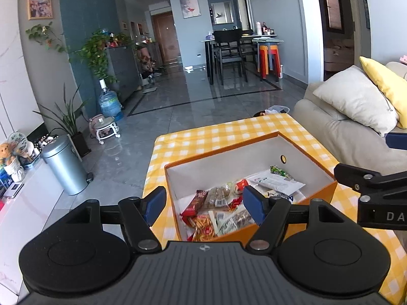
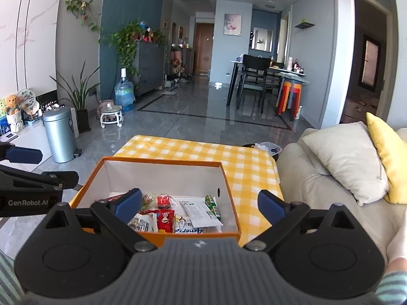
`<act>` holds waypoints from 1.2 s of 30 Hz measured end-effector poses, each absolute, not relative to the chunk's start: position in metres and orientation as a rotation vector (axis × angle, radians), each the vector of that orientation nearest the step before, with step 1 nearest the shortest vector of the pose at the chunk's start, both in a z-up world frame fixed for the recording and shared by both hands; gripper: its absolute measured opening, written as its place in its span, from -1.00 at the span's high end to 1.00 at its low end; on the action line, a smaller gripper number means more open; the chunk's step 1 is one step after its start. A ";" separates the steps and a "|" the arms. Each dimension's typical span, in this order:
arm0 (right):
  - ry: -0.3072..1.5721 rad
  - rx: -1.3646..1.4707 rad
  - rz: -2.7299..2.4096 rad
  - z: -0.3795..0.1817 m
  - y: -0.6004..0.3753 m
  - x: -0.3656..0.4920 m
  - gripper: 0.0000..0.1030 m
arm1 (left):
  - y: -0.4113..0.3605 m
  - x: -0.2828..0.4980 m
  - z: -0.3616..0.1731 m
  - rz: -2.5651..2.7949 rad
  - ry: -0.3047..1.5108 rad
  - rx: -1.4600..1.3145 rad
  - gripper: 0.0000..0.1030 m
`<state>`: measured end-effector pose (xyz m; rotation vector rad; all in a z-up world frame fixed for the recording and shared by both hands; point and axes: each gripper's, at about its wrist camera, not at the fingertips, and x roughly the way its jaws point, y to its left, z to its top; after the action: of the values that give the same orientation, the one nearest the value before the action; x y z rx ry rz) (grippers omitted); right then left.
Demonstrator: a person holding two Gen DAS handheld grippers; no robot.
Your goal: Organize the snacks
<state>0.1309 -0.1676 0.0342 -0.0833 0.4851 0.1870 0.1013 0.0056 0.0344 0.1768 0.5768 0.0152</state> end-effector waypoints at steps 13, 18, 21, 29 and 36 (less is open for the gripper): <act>0.490 -0.105 0.152 0.006 -0.173 0.093 -0.88 | -0.001 0.081 0.007 -0.008 0.596 0.134 -0.57; 0.511 -0.093 0.151 0.000 -0.174 0.097 -0.88 | -0.006 0.084 -0.001 -0.015 0.634 0.136 -0.57; 0.525 -0.095 0.152 -0.005 -0.173 0.101 -0.88 | -0.007 0.087 -0.006 -0.008 0.672 0.129 -0.57; 0.543 -0.067 0.150 -0.011 -0.175 0.109 -0.89 | -0.010 0.091 -0.009 -0.001 0.700 0.130 -0.57; 0.547 -0.055 0.139 -0.009 -0.177 0.111 -0.89 | -0.013 0.091 -0.008 -0.008 0.699 0.136 -0.57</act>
<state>0.1109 -0.1765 -0.0093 -0.0554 0.5465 0.1392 0.0914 -0.0135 -0.0082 0.1363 0.6986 -0.0084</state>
